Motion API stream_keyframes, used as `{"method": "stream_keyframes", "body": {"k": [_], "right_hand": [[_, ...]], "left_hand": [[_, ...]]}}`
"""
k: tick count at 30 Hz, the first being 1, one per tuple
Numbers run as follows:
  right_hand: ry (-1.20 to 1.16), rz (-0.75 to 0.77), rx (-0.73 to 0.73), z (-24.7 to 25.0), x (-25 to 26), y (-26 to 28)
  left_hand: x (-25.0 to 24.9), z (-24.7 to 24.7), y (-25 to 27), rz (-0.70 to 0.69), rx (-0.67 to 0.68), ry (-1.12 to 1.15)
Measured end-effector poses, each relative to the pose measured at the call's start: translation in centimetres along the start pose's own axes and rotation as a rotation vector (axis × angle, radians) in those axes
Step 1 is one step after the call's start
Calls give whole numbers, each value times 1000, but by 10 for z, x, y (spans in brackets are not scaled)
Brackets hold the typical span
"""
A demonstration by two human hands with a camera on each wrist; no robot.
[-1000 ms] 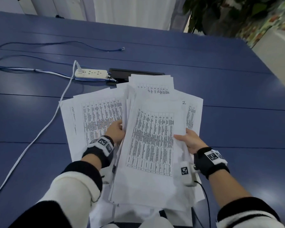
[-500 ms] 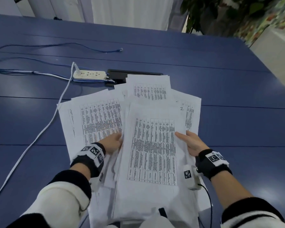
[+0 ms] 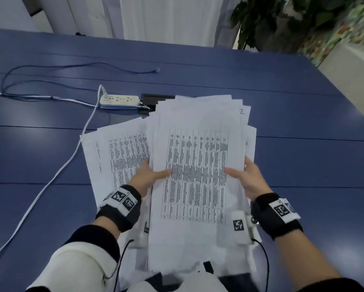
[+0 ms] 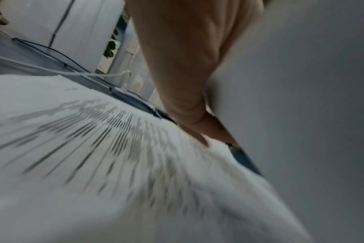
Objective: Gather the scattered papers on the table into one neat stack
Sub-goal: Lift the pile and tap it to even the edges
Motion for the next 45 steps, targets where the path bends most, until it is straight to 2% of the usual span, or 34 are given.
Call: {"method": "stream_keyframes", "body": {"k": [7,10,18,26,33,37,41,45], "right_hand": [[-72,483,-173,24,159,22],[-86,567,-228,28,184,24],[-2,503,-193,22,170,2],[-30,652,-186,27,224,14],[-39,775,-210,39,256,28],[31,743,-133,32,250,21],[44,712,-80,24,229,7],[-54,572,-90,20,187,-19]], "left_hand": [[-163,-4,37,-513,-61,27],[-193,-5,48,-604,-72,92],[-197,-3,48,-685,-131,128],[-244,-17,67,-854,-100,98],[-265,-12,81,-937,-100,272],[-252,-6,71,-896,-124,245],[-236,-11,60,-864,-90,262],[-232,-9,56,-858,-139,321]]}}
Point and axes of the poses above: each hand's wrist, its own y-axis away from the middle knuckle, its own z-axis out of the back of the hand, x = y × z, the point moved 10 cm from there along -y, towards the middle knuckle, and after that the axes turned 8 degrees about y, right-handed, at the moved point
